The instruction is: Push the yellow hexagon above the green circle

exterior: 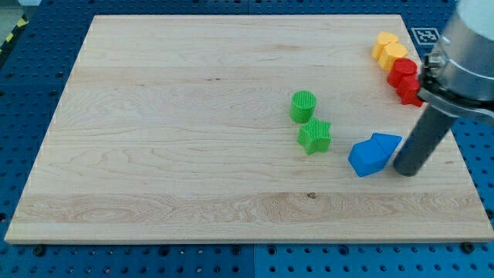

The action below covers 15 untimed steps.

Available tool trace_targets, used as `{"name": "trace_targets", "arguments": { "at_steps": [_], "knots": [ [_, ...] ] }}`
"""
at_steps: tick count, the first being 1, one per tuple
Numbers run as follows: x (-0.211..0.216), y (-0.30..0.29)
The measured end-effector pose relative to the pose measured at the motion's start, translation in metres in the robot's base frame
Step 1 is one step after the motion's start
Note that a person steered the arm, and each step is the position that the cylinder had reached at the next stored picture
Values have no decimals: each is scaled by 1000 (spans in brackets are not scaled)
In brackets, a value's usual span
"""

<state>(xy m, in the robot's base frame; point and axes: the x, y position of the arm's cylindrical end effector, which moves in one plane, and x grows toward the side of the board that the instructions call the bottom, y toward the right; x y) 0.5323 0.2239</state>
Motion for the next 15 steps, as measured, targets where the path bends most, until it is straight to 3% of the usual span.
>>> {"name": "trace_targets", "arguments": {
  "at_steps": [1,2,4,5,10,12,13,14,15],
  "knots": [
    [-5,47],
    [-47,63],
    [-158,114],
    [-216,100],
    [-219,-18],
    [-203,-46],
    [-186,-23],
    [-159,-38],
    [-182,-73]
  ]
}}
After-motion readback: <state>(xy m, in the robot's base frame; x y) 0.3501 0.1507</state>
